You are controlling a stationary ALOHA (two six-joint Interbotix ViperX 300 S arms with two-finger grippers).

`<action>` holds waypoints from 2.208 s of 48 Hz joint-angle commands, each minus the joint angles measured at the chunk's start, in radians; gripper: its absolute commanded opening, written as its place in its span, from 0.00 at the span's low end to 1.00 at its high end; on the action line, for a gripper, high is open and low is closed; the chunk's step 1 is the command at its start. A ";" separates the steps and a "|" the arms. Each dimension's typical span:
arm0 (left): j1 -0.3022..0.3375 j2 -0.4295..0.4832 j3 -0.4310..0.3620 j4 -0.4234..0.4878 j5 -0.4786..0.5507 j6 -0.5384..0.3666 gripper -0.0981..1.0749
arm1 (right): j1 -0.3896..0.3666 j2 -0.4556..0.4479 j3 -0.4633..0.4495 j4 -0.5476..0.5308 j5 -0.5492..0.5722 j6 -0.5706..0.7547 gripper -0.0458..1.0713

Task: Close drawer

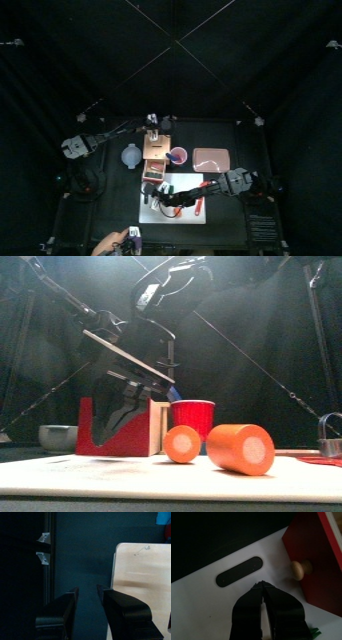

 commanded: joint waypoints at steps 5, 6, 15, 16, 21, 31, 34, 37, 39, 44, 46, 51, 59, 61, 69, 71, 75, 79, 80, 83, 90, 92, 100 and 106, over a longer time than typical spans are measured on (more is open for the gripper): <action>0.000 -0.003 -0.028 -0.002 0.000 0.002 0.73 | -0.006 -0.015 -0.035 -0.041 0.009 -0.002 0.11; 0.000 -0.003 -0.028 -0.002 0.000 0.002 0.73 | -0.008 -0.015 -0.037 -0.044 0.011 -0.002 0.11; 0.000 0.002 -0.028 0.002 0.000 0.002 0.73 | -0.023 -0.002 -0.044 -0.098 0.064 -0.002 0.11; 0.000 0.002 -0.028 0.000 0.000 0.002 0.73 | -0.026 -0.002 -0.046 -0.103 0.074 -0.002 0.11; -0.002 0.002 -0.026 0.000 0.000 0.003 0.73 | -0.035 -0.002 -0.046 -0.121 0.103 -0.002 0.11; -0.003 0.002 -0.018 0.005 -0.002 0.003 0.73 | -0.051 -0.009 -0.040 -0.124 0.115 -0.003 0.11; -0.002 0.002 -0.014 0.009 -0.002 0.003 0.73 | -0.051 -0.009 -0.040 -0.126 0.115 -0.003 0.11; -0.002 0.002 -0.009 0.012 -0.005 0.003 0.73 | -0.052 -0.011 -0.040 -0.126 0.115 -0.003 0.11; -0.002 0.002 -0.009 0.014 -0.005 0.003 0.73 | -0.055 -0.011 -0.038 -0.126 0.117 -0.003 0.11; -0.003 0.002 -0.009 0.012 -0.005 0.003 0.73 | -0.061 -0.014 -0.034 -0.126 0.124 -0.003 0.11; -0.003 0.002 -0.009 0.012 -0.005 0.003 0.73 | -0.067 -0.017 -0.031 -0.127 0.130 -0.003 0.11; -0.003 0.002 -0.009 0.012 -0.005 0.003 0.73 | -0.078 -0.028 -0.023 -0.141 0.147 -0.003 0.11; -0.003 0.002 -0.009 0.012 -0.005 0.002 0.73 | -0.098 -0.051 -0.003 -0.167 0.176 -0.003 0.11; -0.003 0.002 -0.009 0.012 -0.005 0.002 0.73 | -0.106 -0.058 0.005 -0.173 0.178 -0.003 0.11; -0.003 0.002 -0.009 0.012 -0.005 0.000 0.73 | -0.133 -0.063 0.015 -0.183 0.176 -0.003 0.11; -0.003 0.002 -0.009 0.012 -0.005 0.000 0.73 | -0.140 -0.063 0.015 -0.186 0.175 -0.003 0.11; -0.003 0.002 -0.009 0.012 -0.005 0.000 0.73 | -0.146 -0.063 0.015 -0.199 0.167 -0.003 0.11; -0.003 0.002 -0.009 0.012 -0.005 0.000 0.73 | -0.155 -0.063 0.017 -0.209 0.163 -0.003 0.11; -0.003 0.002 -0.009 0.011 -0.005 -0.002 0.73 | -0.158 -0.063 0.017 -0.212 0.161 -0.003 0.11; -0.003 0.002 -0.009 0.012 -0.005 0.000 0.73 | -0.169 -0.063 0.015 -0.218 0.160 -0.003 0.11; -0.003 0.002 -0.009 0.012 -0.005 0.000 0.73 | -0.201 -0.060 0.014 -0.232 0.156 -0.003 0.11; -0.003 0.003 -0.009 0.012 -0.005 0.000 0.73 | -0.209 -0.060 0.014 -0.233 0.156 -0.003 0.11; -0.003 0.003 -0.008 0.012 -0.005 -0.002 0.73 | -0.216 -0.060 0.015 -0.233 0.156 -0.003 0.11; -0.003 0.003 -0.008 0.012 -0.006 -0.003 0.73 | -0.210 -0.063 0.017 -0.215 0.155 -0.002 0.11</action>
